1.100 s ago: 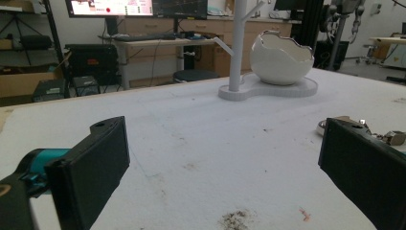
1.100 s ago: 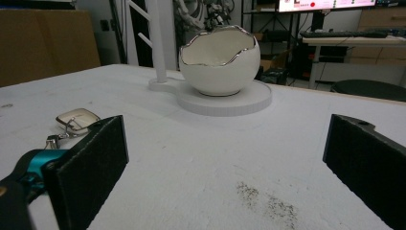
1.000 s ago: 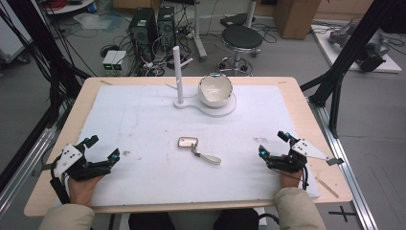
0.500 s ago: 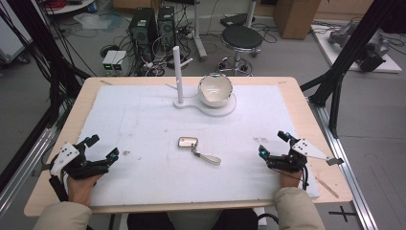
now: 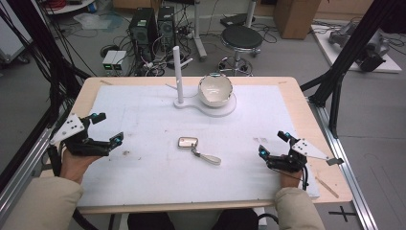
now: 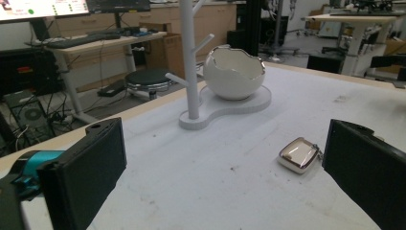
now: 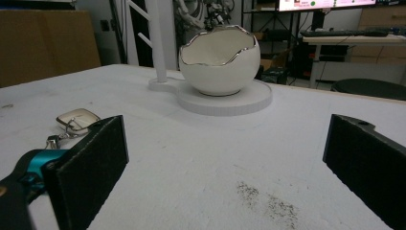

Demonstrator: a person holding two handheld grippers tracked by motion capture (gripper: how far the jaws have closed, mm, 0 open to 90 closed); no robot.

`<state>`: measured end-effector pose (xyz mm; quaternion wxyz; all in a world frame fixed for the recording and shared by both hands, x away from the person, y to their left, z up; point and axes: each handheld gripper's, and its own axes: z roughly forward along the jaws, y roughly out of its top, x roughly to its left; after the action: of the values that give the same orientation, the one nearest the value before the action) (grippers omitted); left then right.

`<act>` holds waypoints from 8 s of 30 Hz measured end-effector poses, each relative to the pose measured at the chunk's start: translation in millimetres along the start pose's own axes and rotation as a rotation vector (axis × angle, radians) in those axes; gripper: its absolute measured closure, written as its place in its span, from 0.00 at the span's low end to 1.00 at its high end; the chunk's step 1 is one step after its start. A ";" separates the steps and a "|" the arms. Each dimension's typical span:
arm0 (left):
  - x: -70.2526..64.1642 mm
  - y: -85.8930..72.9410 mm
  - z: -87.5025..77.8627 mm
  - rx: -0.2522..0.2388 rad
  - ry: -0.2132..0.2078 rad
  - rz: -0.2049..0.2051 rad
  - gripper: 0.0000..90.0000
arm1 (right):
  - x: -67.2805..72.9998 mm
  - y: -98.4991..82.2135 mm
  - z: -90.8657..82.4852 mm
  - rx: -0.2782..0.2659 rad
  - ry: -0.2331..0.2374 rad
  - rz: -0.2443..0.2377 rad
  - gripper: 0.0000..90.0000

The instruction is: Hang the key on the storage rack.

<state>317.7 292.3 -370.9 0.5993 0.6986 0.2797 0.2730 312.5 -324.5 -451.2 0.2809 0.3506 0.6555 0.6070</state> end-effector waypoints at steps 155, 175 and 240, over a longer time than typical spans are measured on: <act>-122.4 37.9 238.6 0.876 -0.568 0.441 0.91 | 0.6 -0.2 -0.5 -0.005 0.002 -0.007 0.01; -61.9 68.6 198.7 0.556 -0.327 0.091 0.91 | 0.9 -0.2 -0.3 -0.005 0.003 -0.009 0.01; -14.7 48.9 211.1 0.557 0.222 0.016 0.91 | 0.5 -0.2 -0.5 -0.004 0.003 -0.003 0.01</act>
<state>461.9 131.1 -351.2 0.3481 0.8043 0.4020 0.2652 311.7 -324.4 -451.3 0.2812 0.3481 0.6553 0.6085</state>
